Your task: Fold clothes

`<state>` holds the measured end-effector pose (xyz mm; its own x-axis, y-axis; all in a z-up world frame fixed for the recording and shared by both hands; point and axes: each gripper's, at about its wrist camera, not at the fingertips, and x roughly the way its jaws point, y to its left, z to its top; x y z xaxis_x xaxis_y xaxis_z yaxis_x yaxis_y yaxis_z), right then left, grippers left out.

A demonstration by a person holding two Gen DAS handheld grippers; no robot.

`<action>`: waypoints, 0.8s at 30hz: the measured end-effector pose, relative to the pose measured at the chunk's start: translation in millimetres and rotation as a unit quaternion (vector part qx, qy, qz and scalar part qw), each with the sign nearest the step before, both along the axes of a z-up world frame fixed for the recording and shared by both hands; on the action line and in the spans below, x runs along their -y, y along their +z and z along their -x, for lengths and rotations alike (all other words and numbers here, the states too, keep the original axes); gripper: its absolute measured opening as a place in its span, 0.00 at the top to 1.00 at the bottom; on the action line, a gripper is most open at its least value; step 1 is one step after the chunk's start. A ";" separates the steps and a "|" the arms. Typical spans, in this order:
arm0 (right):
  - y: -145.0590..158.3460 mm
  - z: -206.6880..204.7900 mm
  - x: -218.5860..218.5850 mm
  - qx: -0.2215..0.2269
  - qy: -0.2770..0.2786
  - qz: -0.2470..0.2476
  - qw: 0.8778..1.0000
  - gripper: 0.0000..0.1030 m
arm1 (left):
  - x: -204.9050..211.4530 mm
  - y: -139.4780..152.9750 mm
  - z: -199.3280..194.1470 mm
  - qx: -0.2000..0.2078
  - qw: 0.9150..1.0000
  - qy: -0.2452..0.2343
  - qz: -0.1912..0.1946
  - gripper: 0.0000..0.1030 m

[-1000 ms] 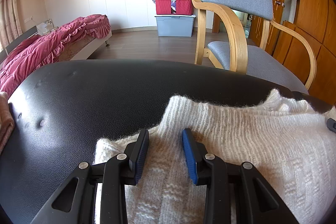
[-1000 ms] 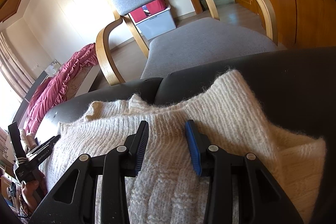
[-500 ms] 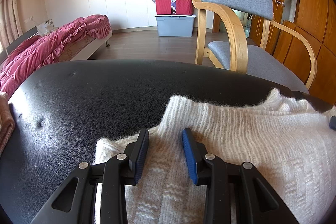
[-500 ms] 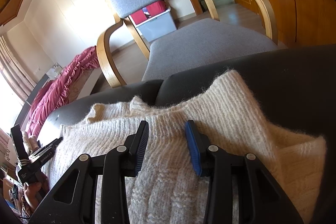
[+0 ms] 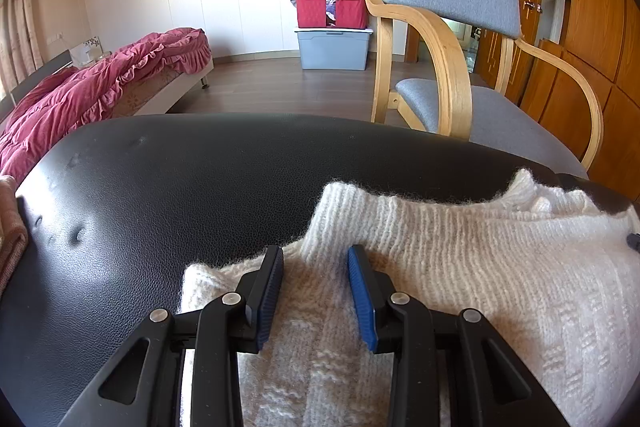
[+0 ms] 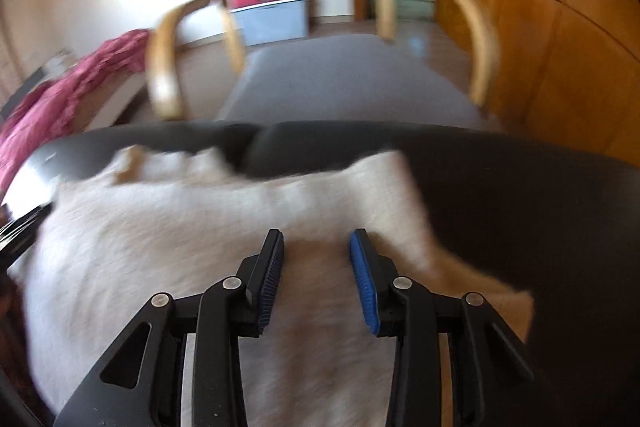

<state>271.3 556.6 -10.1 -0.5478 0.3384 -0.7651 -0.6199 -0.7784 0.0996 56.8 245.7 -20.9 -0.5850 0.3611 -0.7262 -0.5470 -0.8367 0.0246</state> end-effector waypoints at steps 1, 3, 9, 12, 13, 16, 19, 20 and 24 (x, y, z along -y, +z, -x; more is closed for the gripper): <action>-0.8 -1.0 -1.3 -0.005 -0.003 0.001 1.000 0.65 | 0.1 0.0 0.2 0.000 1.000 0.000 0.000 0.67; -1.7 -3.1 -2.2 -0.013 -0.008 0.002 1.000 0.65 | 0.6 0.1 0.7 -0.001 1.000 -0.001 0.001 0.67; -3.2 -5.1 0.6 -0.012 -0.006 -0.009 1.000 0.63 | 2.4 -0.7 0.9 -0.001 1.000 -0.001 -0.001 0.67; -1.7 -8.0 -2.0 -0.027 -0.007 0.003 1.000 0.62 | 1.7 -0.7 1.3 0.000 1.000 0.000 0.002 0.67; -1.5 -8.5 -2.1 -0.031 -0.007 0.007 0.999 0.62 | 0.1 -0.5 0.6 0.000 1.000 0.000 0.004 0.67; -2.0 -9.7 -2.3 -0.039 -0.007 0.014 0.999 0.62 | -2.8 0.3 -1.6 -0.003 1.000 0.000 0.013 0.67; -2.0 -10.1 -2.6 -0.042 -0.006 0.017 0.999 0.62 | -4.8 0.5 -3.7 -0.009 1.000 0.001 0.021 0.66; -1.5 -10.0 -1.3 -0.043 -0.007 0.018 0.999 0.62 | -5.7 0.5 -4.0 -0.010 1.000 0.001 0.024 0.66; 0.9 -10.7 -4.6 -0.049 -0.002 0.034 0.998 0.62 | -9.1 9.7 -4.1 0.000 0.999 -0.001 0.040 0.67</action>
<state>282.0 561.2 -9.2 -0.6195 0.2902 -0.7294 -0.6073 -0.7659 0.2111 60.8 254.7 -11.2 -0.5840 0.3040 -0.7527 -0.5494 -0.8306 0.0908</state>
